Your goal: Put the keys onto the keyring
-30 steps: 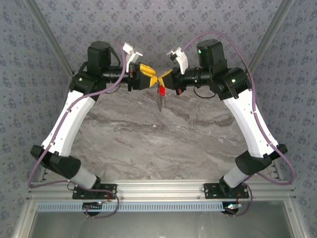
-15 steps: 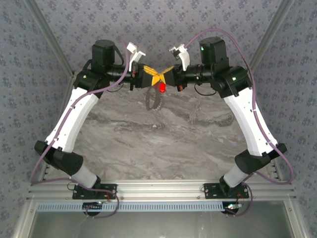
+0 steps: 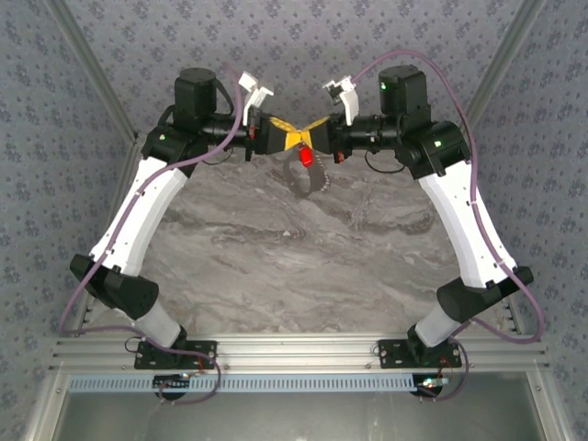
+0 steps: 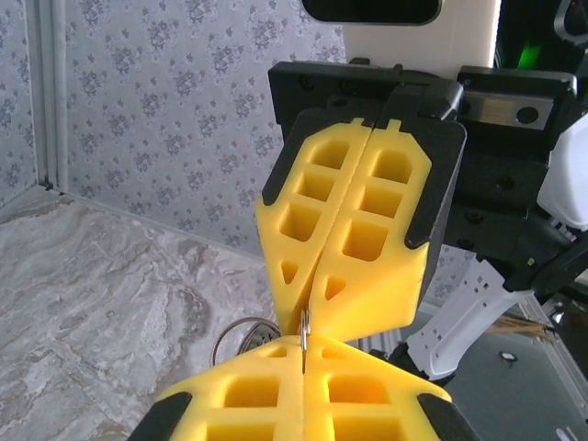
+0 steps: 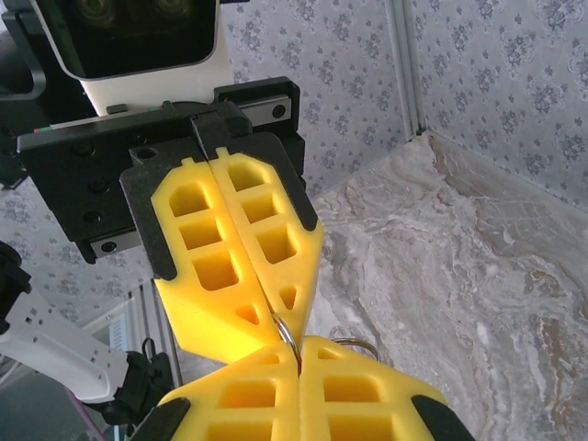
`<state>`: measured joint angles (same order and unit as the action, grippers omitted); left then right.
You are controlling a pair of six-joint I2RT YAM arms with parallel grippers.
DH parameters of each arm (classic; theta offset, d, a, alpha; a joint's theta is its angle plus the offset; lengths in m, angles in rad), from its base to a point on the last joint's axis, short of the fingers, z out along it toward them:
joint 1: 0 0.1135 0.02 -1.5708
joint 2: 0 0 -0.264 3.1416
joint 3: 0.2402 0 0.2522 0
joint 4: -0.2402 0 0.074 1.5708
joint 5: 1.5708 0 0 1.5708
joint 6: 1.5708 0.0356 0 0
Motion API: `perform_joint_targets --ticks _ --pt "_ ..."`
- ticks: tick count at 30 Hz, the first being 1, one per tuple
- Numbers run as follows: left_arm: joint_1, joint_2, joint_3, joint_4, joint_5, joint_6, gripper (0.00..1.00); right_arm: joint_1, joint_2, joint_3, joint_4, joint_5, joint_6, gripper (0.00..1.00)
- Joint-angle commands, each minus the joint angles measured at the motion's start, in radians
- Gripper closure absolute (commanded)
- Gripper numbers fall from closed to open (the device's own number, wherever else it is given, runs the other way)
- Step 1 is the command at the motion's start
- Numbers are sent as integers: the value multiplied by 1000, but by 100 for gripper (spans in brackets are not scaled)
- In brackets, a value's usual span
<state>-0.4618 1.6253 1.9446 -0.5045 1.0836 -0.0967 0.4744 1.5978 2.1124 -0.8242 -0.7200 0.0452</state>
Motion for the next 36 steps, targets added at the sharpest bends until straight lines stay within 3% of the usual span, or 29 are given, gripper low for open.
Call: perform_joint_targets --ticks 1,5,11,19,31,36 --pt "-35 -6 27 99 -4 -37 100 -12 -19 -22 108 -38 78 90" --pt "-32 -29 -2 162 -66 -56 100 -72 -71 -107 235 -62 176 63" --pt "-33 -47 -34 216 -118 -85 100 -153 -182 -311 483 -94 359 51" --pt "-33 -54 -50 281 -139 -127 100 -150 -223 -438 574 -97 423 40" --pt "-34 -56 -53 326 -154 -155 100 -99 -180 -476 660 -107 476 40" --pt "-32 -63 -67 346 -178 -159 100 -85 -168 -477 666 -129 484 69"
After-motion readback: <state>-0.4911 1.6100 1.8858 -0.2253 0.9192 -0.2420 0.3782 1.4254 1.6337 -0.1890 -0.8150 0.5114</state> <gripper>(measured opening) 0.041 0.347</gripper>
